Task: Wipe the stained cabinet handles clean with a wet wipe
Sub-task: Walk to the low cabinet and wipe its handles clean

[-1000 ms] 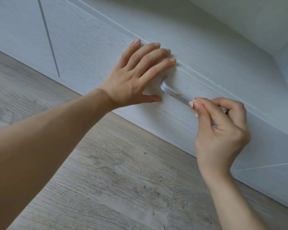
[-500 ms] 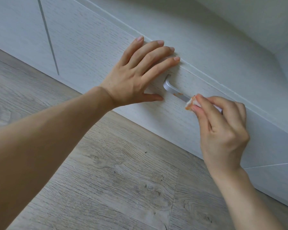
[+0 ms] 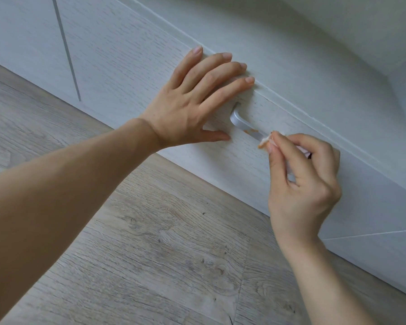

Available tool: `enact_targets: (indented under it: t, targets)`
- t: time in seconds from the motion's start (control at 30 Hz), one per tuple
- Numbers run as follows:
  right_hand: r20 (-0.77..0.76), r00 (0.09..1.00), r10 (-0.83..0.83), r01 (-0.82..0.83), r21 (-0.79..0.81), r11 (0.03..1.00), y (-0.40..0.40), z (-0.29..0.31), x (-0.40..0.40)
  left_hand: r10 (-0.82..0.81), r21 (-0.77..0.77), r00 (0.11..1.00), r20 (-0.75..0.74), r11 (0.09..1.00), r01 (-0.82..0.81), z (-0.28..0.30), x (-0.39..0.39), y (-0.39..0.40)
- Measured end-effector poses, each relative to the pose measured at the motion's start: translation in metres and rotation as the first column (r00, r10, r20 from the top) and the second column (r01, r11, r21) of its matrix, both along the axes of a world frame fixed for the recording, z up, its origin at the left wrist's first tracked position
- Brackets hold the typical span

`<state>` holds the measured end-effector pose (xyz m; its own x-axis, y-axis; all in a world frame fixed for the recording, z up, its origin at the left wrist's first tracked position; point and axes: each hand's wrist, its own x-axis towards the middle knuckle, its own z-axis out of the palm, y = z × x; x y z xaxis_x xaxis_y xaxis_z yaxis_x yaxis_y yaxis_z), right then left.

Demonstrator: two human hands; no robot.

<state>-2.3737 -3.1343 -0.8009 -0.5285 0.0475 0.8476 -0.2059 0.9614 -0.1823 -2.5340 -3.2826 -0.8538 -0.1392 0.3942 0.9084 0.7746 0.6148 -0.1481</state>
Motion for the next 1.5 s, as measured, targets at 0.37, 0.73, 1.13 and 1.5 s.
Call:
enact_targets:
  t: [0.37, 0.73, 1.13, 1.5]
  targets:
    - [-0.011, 0.999, 0.045, -0.044, 0.084, 0.995, -0.008, 0.005, -0.014, 0.011, -0.007, 1.000, 0.003, 1.000, -0.011, 0.001, 0.001, -0.001]
    - [0.074, 0.993, 0.086, -0.075, -0.141, 0.987, -0.017, 0.010, -0.018, 0.035, -0.021, 0.999, 0.026, 0.999, -0.034, 0.004, 0.002, -0.004]
    - [-0.005, 0.996, 0.094, -0.094, -0.091, 0.991, -0.021, 0.006, -0.021, 0.047, -0.039, 0.999, 0.019, 0.998, -0.046, 0.004, 0.002, -0.004]
    - [-0.025, 0.997, 0.077, -0.074, 0.082, 0.994, -0.015, 0.003, -0.019, 0.047, -0.057, 0.999, -0.011, 0.997, -0.047, 0.005, -0.007, -0.014]
